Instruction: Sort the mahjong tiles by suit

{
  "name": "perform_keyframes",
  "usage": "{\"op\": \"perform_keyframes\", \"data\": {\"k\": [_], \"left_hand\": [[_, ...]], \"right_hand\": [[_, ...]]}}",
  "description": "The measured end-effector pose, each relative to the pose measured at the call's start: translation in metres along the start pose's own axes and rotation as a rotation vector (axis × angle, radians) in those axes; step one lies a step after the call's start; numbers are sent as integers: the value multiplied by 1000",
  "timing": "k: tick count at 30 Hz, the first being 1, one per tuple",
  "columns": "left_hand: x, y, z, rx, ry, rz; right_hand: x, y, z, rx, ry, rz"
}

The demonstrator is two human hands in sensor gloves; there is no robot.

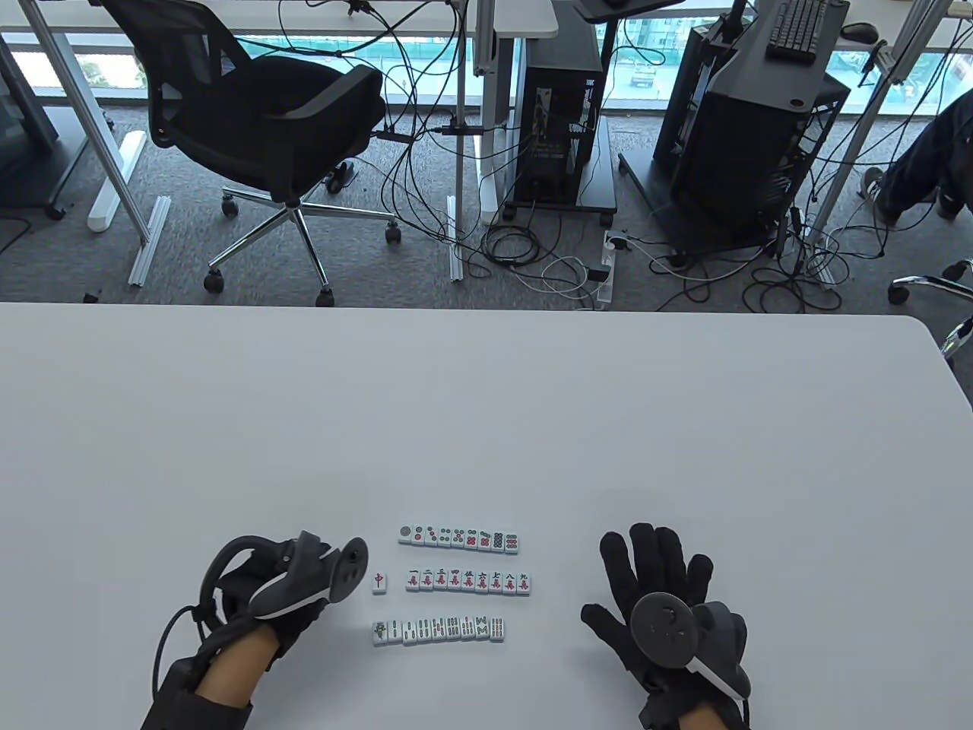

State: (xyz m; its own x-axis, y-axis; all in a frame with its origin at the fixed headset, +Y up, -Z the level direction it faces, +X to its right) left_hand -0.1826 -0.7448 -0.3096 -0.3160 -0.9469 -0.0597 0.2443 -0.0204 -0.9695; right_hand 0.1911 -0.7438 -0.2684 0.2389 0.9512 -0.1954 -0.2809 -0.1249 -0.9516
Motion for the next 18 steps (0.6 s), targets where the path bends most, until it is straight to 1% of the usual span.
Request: {"op": "perform_keyframes", "data": {"k": [2,6,11,18], "left_hand": [[-1,8,17,39,38,-9],[4,18,32,62,67,-41],[11,23,38,64,92,-69],[14,22,41,54,103,-79]], "right_hand": [[0,0,0,5,5,-3],[0,0,1,13,11,-10],[0,0,2,23,19,-15],[-1,-1,3,29,20,-15]]}}
Point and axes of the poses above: the tracker on the back of each hand, its own z axis roughly to the thumb side, its own y axis roughly from the wrist to the fingertips, x = y × z, the point moved 3 cm from there along y, roughly from the wrist to the fingertips, and after that the axes turned 10 degrees about z, right-handed, at the moved point
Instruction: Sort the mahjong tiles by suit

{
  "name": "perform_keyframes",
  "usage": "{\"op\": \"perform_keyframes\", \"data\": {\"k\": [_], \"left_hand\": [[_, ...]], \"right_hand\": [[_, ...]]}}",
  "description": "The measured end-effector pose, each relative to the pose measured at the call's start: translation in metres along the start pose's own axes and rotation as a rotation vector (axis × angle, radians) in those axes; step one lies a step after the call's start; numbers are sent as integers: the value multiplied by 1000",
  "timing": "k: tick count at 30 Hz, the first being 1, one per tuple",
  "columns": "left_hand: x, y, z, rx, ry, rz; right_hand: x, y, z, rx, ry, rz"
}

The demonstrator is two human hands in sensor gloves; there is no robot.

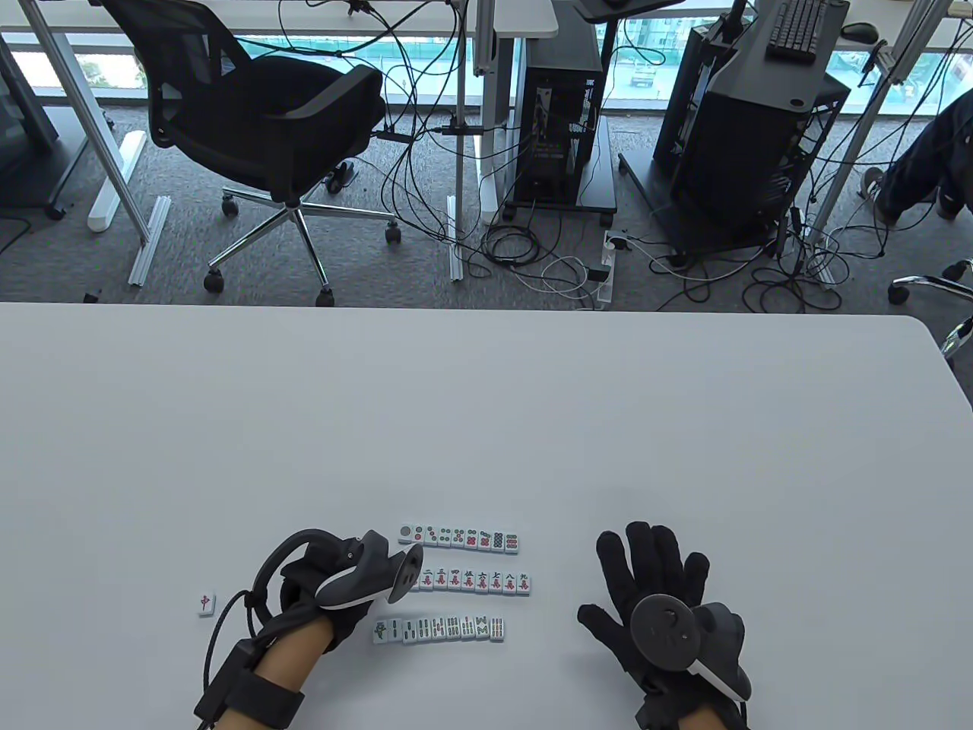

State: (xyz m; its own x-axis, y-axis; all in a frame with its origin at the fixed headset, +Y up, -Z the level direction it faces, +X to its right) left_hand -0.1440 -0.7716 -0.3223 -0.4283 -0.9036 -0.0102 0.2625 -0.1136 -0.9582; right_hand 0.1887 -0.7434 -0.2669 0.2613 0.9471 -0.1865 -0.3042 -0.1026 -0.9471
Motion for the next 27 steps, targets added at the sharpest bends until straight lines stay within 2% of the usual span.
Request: {"op": "perform_keyframes", "data": {"k": [6,12,15,19,23,27], "left_hand": [[-3,-12,-14,-45,-7,28],[1,-36,-58,-147,-20,24],[12,-50,-95,-258,-57,10],[37,-72,-137,-385,-103,-70],[58,-88,-153,-442,-125,-179],[76,-92,-158,-471,-135,-193]], "right_hand": [[0,0,0,-1,-8,1],[0,-1,1,-3,-15,0],[0,-1,1,-7,-20,-1],[0,-1,0,-12,-25,-3],[0,-1,-1,-17,-26,0],[0,-1,-1,-20,-31,3]]}}
Point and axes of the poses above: the tracker on the back of each hand, its own z axis roughly to the thumb side, its own y axis roughly from the wrist to the fingertips, x = y × z, the point moved 3 cm from there along y, roughly from the wrist to the fingertips, and after that the axes turned 10 degrees about z, right-handed, at the moved point
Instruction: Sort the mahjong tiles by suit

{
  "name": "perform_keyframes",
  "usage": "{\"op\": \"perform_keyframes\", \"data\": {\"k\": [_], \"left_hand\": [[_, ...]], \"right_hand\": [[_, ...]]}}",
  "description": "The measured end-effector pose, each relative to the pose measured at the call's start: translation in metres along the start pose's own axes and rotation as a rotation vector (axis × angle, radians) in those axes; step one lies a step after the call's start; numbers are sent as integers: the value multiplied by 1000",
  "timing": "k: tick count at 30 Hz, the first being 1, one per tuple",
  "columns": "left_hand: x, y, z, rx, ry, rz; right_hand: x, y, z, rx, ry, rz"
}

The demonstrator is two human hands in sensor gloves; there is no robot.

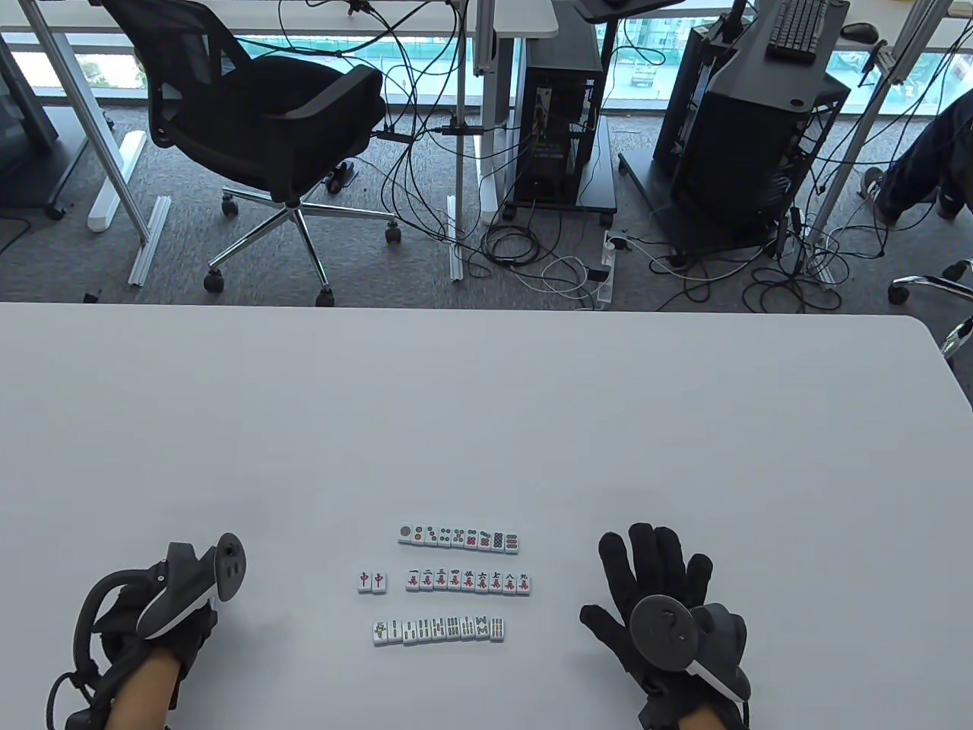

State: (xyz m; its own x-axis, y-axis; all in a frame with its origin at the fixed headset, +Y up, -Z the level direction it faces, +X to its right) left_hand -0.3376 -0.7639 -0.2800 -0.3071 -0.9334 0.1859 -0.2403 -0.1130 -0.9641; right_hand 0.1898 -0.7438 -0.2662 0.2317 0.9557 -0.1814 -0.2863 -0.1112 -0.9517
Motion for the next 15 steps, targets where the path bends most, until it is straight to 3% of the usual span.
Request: {"op": "perform_keyframes", "data": {"k": [3,10,15], "left_hand": [[10,2,3,20,5,-13],[8,3,10,47,27,12],[-14,-7,36,141,-35,73]], "right_hand": [[0,0,-1,-5,-3,2],[1,0,-1,-7,1,4],[1,0,-1,-1,14,0]]}}
Point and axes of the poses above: the tracker on the back of each hand, its own z axis roughly to the thumb side, its own y axis roughly from the wrist to the fingertips, x = y × z, the point moved 3 cm from there along y, roughly from the wrist to the fingertips, and after that the axes turned 10 degrees about z, right-handed, at the moved point
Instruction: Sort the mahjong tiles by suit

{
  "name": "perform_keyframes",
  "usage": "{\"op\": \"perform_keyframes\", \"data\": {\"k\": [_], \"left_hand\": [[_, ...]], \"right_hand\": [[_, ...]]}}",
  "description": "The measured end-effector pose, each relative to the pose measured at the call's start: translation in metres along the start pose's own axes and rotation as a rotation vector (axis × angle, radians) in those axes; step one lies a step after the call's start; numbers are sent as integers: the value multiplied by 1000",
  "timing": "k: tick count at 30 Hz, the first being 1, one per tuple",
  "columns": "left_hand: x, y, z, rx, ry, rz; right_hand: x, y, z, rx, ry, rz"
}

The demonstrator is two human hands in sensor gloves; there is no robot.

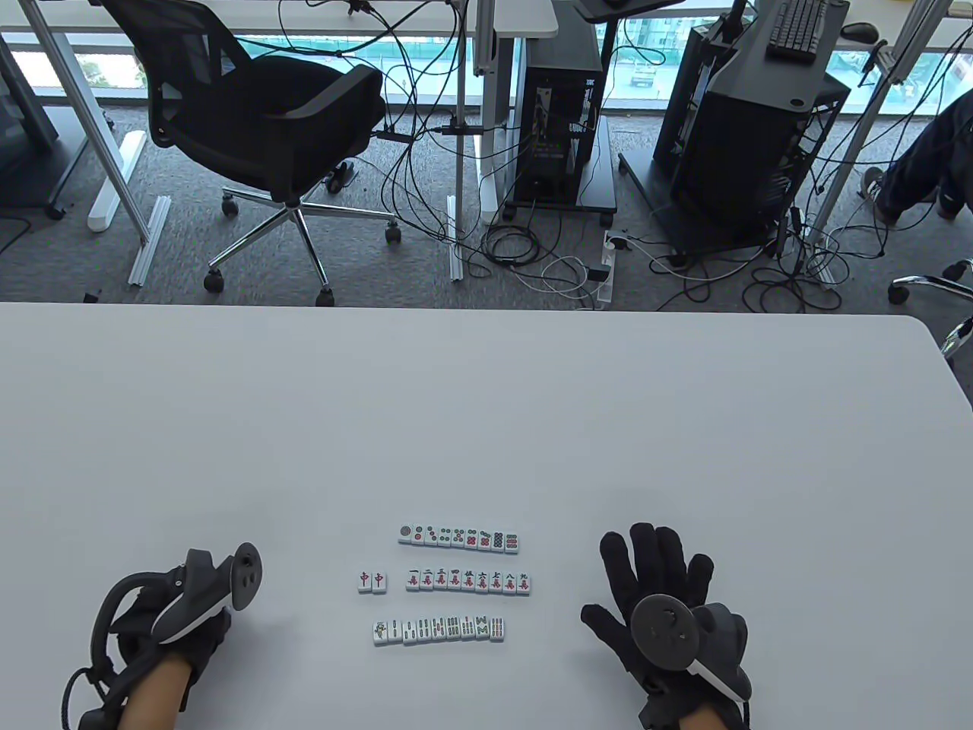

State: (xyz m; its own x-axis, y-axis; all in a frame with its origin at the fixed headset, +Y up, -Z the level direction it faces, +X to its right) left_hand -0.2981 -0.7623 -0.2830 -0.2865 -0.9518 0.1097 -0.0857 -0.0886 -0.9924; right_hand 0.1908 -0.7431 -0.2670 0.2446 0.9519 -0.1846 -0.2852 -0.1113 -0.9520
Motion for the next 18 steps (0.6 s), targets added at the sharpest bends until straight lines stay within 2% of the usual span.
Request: {"op": "perform_keyframes", "data": {"k": [4,8,12,18], "left_hand": [[-28,1,41,113,-75,71],[-43,6,80,204,-39,105],[-46,13,105,243,23,117],[-37,23,126,260,82,81]], "right_hand": [[0,0,1,1,-12,2],[0,-1,1,5,-7,-2],[0,0,1,10,2,-2],[0,0,1,15,14,-5]]}}
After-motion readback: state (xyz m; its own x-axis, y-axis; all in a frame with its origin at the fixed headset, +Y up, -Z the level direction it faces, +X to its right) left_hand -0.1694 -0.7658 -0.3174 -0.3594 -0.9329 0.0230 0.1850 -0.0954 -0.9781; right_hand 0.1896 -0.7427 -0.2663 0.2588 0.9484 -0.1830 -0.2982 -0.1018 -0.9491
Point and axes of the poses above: the tracker on the back of each hand, its own z axis roughly to the thumb side, its own y axis roughly from the wrist to the fingertips, x = y × z, the point moved 3 cm from there along y, roughly from the wrist to the fingertips, and after that the axes turned 10 degrees about z, right-handed, at the moved point
